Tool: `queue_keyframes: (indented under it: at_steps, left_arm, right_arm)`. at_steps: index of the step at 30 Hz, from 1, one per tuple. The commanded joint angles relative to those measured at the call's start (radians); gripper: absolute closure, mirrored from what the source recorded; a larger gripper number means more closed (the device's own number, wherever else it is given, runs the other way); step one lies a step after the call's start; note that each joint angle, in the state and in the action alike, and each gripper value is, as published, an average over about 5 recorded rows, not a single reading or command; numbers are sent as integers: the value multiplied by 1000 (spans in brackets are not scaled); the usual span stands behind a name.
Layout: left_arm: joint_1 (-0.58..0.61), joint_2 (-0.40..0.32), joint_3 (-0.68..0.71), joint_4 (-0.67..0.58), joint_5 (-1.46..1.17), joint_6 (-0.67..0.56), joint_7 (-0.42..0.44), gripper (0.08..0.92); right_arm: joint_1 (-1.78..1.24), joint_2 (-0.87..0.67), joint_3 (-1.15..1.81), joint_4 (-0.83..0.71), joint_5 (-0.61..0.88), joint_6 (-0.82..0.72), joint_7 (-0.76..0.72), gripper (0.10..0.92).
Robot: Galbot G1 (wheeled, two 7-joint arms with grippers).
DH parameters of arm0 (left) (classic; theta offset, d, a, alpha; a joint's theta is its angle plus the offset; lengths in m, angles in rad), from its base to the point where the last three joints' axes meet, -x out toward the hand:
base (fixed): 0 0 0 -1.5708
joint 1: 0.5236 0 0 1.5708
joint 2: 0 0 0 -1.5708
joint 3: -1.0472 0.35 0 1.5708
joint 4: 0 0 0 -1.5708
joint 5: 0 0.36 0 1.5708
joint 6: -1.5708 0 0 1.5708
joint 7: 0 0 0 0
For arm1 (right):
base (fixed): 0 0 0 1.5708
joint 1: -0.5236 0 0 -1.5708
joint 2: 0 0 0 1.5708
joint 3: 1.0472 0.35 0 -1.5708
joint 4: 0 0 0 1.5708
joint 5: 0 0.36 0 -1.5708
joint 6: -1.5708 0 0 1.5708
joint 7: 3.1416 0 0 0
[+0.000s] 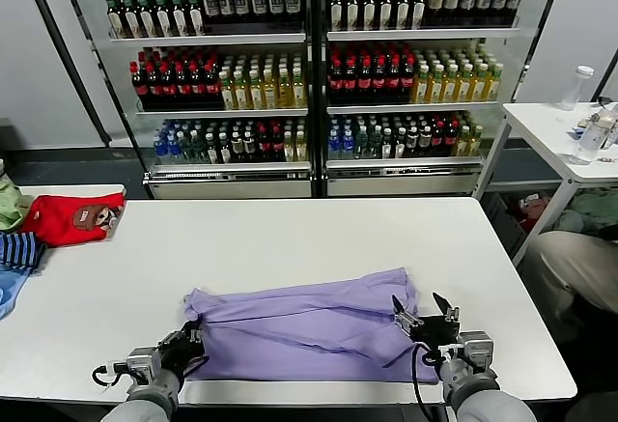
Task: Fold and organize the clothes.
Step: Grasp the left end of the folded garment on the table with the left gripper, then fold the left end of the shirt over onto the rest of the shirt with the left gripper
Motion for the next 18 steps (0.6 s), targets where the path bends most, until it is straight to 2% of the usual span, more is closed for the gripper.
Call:
queue_keyframes:
  at_steps: [1,7,10,14,18]
  left_arm:
    - [1,100,-207,-110,43,22,-3,871]
    - [52,194,-496,-68,117,17,17,889]
    - [64,235,-577,-35,107,16,31,889]
    - [58,236,-531,-72,80,23,40,889]
    - [48,162,-333,-191,7,24,50,889]
  right_arm:
    - [17,-9,4,16,0,-2,1,203]
    - [31,-10,13,21,4,-3,-2,203]
    - [37,-8,11,18,4,-2,-3,203]
    - [36,-7,14,24,4,-2,-4,203]
    - [18,-9,37,31,4,-2,-6,203]
